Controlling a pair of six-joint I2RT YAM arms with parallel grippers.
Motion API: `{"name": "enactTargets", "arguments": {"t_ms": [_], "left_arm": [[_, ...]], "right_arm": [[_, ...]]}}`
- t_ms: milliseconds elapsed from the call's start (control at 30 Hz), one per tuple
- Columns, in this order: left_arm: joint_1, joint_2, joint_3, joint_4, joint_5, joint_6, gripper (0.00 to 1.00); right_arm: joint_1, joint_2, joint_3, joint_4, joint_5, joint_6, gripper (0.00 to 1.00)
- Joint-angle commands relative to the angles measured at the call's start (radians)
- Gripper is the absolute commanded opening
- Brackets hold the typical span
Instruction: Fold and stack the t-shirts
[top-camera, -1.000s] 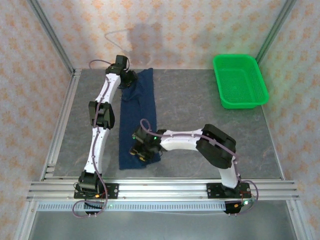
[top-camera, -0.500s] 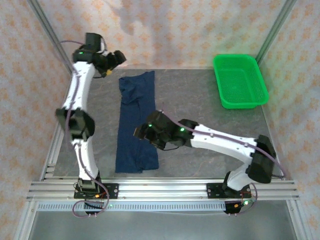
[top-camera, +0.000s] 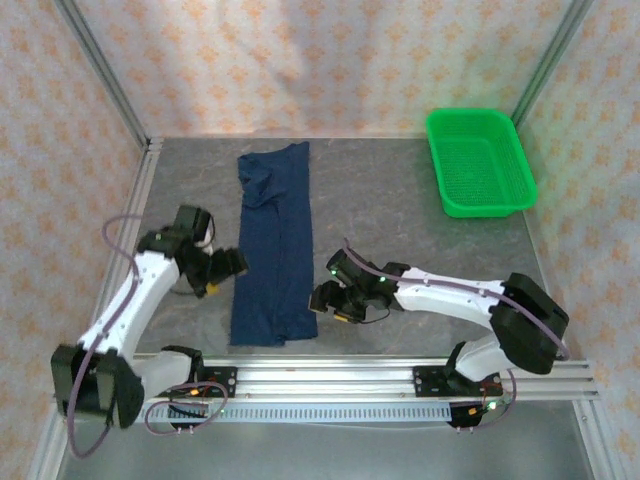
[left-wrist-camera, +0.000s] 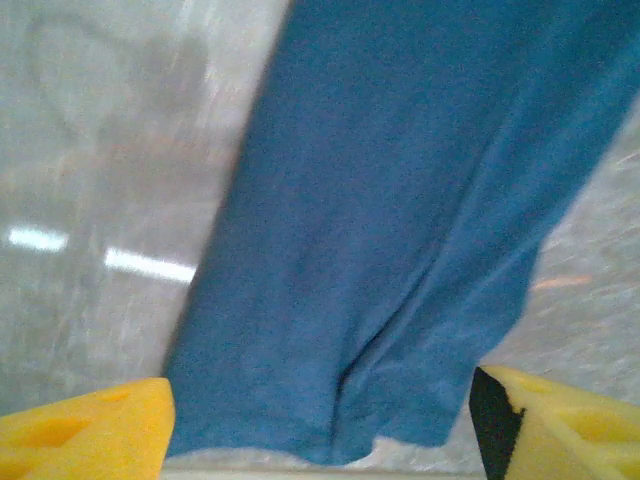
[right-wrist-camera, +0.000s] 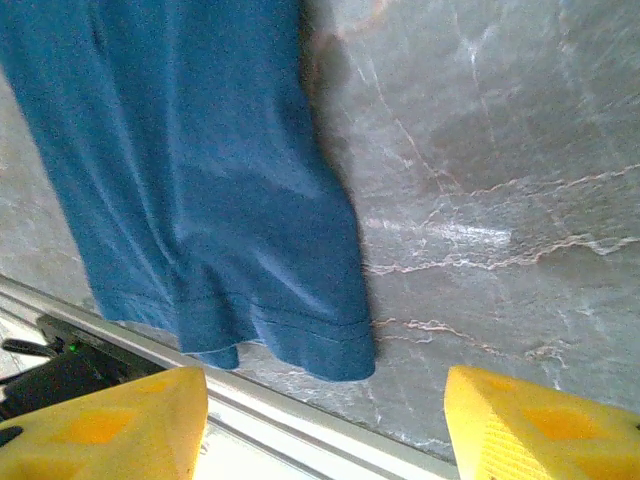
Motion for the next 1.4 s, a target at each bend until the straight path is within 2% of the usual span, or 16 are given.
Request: {"name": "enactTargets", "arguments": {"t_ms": [0, 133, 267, 333, 467, 667, 767, 867, 967, 1133, 1233, 1367], "left_arm": [[-0.046, -0.141, -0.142, 0.014, -0.01, -0.105, 0.76], [-0.114, -0.197, -0.244, 0.026, -0.035, -0.166, 0.69], [-0.144, -0.153, -0.249, 0.066, -0.083, -0.188, 0.64], [-0.164, -0.101, -0.256, 0.088, -0.12, -0.199, 0.58], [-0.196, -0.048, -0.306, 0.135, -0.199, -0.239, 0.54], [-0.225, -0.017, -0.38, 0.225, -0.183, -0.307, 0.51], [-0.246, -0.006, -0.428, 0.287, -0.131, -0.347, 0.48], [-0.277, -0.03, -0.462, 0.312, -0.122, -0.386, 0.42], [-0.289, -0.066, -0.495, 0.347, -0.097, -0.426, 0.36], [-0.299, -0.127, -0.526, 0.334, -0.077, -0.448, 0.29], [-0.301, -0.136, -0.546, 0.371, -0.06, -0.472, 0.22], [-0.325, -0.119, -0.532, 0.402, -0.054, -0.482, 0.15]], "right_arm": [[0.014, 0.033, -0.015, 0.175, -0.062, 0.023, 0.64], [0.028, 0.105, -0.001, 0.209, -0.06, 0.023, 0.61], [-0.007, 0.109, 0.055, 0.207, 0.027, -0.008, 0.59], [-0.042, 0.141, 0.154, 0.116, 0.074, -0.074, 0.59], [-0.079, 0.258, 0.365, -0.042, 0.149, -0.163, 0.59], [-0.148, 0.454, 0.571, -0.149, 0.267, -0.203, 0.57], [-0.189, 0.51, 0.611, -0.166, 0.229, -0.176, 0.54], [-0.188, 0.469, 0.543, -0.101, 0.128, -0.157, 0.54], [-0.169, 0.365, 0.424, -0.099, 0.051, -0.141, 0.54], [-0.077, 0.165, 0.198, -0.071, -0.033, -0.11, 0.54], [-0.008, 0.136, 0.109, 0.008, -0.1, -0.057, 0.54], [0.059, 0.163, 0.065, 0.104, -0.113, 0.003, 0.55]]}}
